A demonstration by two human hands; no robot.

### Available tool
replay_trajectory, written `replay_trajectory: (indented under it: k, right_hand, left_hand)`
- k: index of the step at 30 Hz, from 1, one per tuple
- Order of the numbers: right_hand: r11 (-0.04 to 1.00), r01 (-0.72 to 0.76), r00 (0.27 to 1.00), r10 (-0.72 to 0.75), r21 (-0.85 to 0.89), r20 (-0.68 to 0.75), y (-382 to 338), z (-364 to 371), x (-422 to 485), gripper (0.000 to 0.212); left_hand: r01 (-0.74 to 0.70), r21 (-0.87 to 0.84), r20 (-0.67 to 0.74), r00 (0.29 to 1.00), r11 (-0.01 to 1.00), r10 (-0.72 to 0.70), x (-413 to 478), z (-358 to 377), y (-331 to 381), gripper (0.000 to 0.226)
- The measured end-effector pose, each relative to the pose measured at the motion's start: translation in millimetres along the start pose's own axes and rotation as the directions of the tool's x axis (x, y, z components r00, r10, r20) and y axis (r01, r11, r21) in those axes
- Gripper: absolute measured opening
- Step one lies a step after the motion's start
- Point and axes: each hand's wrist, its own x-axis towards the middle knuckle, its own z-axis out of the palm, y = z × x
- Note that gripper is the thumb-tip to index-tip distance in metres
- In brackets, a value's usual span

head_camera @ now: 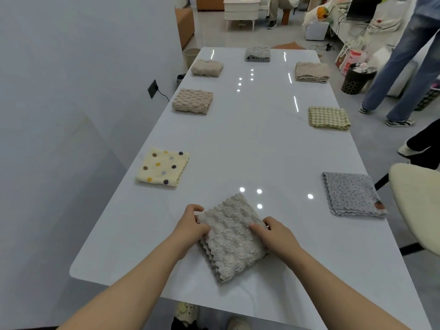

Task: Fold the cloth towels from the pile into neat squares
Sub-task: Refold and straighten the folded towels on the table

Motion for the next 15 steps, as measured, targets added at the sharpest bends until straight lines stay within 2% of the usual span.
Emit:
replay_trajectory:
  k: [3, 6, 9, 12, 15]
  right_hand:
    - [1.000, 0.014, 1.000, -0.014, -0.024, 0.003, 0, 1, 0, 0.035]
    - [1.000, 0.010, 1.000, -0.010, -0.024, -0.007, 1, 2, 0, 0.036]
    - [1.000, 0.003, 1.000, -0.003, -0.016, -0.012, 0, 1, 0, 0.036]
    - [1.000, 0.000, 1.000, 0.000, -0.005, -0.016, 0, 1, 0, 0.033]
    - [1.000, 0.000, 1.000, 0.000, 0.012, -0.016, 1, 2, 0, 0.037]
  left_hand:
    - [-0.074, -0.028, -0.111, 0.991, 0.997, 0.071, 3, 2, 4, 0.042]
    - [-0.102, -0.010, -0.111, 0.989, 0.995, 0.100, 5, 4, 9, 0.047]
    - [-0.066, 0.062, -0.097, 0.993, 0.996, 0.072, 3, 4, 13, 0.057]
    - [0.017, 0.215, -0.133, 0.991, 0.976, 0.012, -3, 0, 12, 0.063]
    - [0.078, 0.330, -0.102, 0.994, 0.941, -0.047, -9, -3, 7, 0.050]
